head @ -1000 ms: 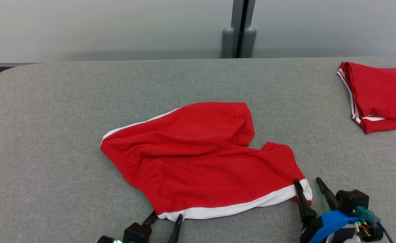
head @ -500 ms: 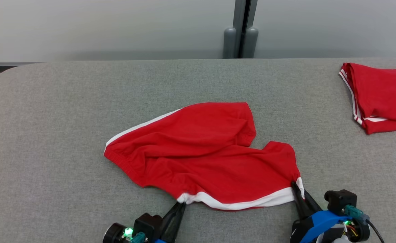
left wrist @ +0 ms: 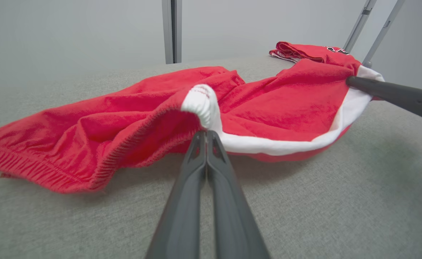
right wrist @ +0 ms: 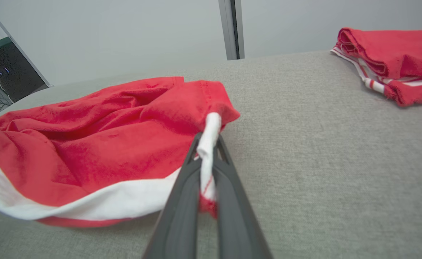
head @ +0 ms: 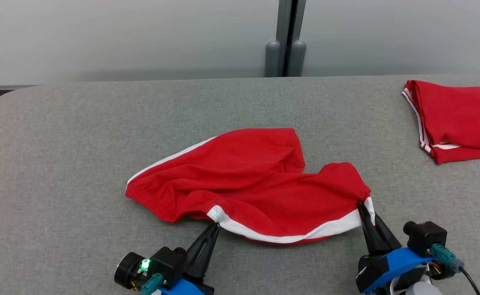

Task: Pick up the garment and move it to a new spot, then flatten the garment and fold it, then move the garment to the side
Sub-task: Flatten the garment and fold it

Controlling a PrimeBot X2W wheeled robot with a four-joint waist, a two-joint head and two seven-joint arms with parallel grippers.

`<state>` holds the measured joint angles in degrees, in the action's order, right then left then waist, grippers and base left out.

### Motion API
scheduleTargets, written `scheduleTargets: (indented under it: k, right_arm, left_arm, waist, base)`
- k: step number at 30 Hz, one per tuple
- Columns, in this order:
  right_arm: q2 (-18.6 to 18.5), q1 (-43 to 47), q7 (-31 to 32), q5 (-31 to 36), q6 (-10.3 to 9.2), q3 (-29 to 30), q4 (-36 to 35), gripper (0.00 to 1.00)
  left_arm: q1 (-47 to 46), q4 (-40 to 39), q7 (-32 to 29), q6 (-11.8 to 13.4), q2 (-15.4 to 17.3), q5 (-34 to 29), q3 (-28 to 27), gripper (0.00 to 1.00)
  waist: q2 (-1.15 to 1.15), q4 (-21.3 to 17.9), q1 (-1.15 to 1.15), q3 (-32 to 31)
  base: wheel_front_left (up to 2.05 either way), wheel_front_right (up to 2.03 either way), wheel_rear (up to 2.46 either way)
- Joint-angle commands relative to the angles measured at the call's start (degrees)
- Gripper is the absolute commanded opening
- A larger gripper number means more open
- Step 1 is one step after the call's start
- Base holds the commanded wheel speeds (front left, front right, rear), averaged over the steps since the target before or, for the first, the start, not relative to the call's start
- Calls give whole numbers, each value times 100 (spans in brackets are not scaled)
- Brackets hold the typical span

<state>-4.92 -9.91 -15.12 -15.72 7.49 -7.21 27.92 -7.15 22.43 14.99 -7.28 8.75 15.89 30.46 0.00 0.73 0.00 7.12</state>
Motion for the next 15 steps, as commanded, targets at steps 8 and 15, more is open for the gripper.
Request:
scheduleTargets:
  k: [8, 15]
  right_arm:
    - [-67, 99, -1, 31, 2, 38, -56, 0]
    - [-25, 149, -1, 16, 2, 58, 72, 0]
  left_arm:
    - [90, -195, 25, 31, 18, -37, -14, 0]
    - [218, -79, 25, 21, -8, -2, 91, 0]
  waist:
    - [0, -9, 0, -33]
    - [0, 20, 0, -82]
  base:
    - [0, 0, 0]
    - [0, 0, 0]
